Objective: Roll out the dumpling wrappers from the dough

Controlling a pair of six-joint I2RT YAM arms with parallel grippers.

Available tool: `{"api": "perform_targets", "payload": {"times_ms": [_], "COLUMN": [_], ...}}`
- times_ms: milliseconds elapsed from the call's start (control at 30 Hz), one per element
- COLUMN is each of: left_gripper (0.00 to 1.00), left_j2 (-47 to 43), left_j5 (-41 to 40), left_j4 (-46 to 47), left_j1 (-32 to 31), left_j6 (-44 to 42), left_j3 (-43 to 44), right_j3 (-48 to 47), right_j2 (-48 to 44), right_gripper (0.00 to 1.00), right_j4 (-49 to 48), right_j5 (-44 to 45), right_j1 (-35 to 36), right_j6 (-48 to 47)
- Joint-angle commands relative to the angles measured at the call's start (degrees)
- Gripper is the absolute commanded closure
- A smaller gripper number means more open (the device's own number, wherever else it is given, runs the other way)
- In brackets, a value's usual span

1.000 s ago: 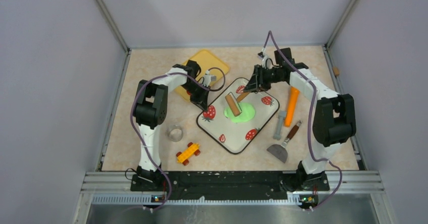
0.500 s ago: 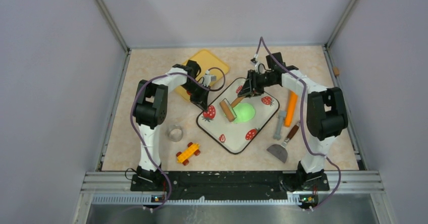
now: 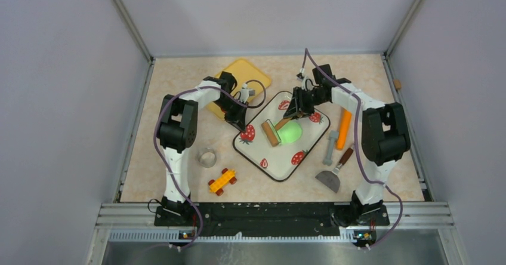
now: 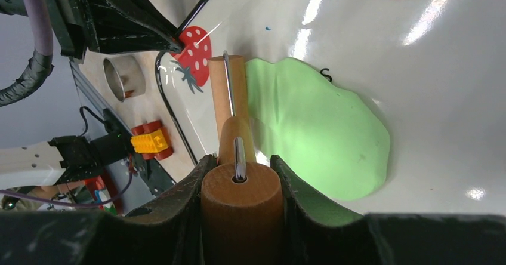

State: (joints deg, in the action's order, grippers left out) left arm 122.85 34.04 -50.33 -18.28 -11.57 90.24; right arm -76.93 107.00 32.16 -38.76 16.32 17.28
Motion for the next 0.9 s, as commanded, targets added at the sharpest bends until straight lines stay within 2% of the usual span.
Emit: {"api": "perform_targets", "payload": {"times_ms": [0,300,867], "left_gripper": [1.0,1.0,1.0], "left_j2": [-0.42,-0.08,0.71], "left_j5": [-4.6,-4.34,-3.84], "left_j4": [3.21,3.46,3.39], "left_j1": [0.35,0.35,0.38], "left_j6": [-0.47,-0.2,-0.03], "left_j3": [-2.12,-1.74,-0.87], "right_j3": [0.34,1.53,5.37], "right_j2": [-1.0,-3.73,-7.11], "right_gripper": [1.0,1.0,1.0], "right_j4": [3.36,3.91,5.85], "right_j5": [15.59,19.29,24.13], "right_j1": [-1.15,-2.25,-10.15], "right_j6": [-5.81,-6.85,-11.97]}}
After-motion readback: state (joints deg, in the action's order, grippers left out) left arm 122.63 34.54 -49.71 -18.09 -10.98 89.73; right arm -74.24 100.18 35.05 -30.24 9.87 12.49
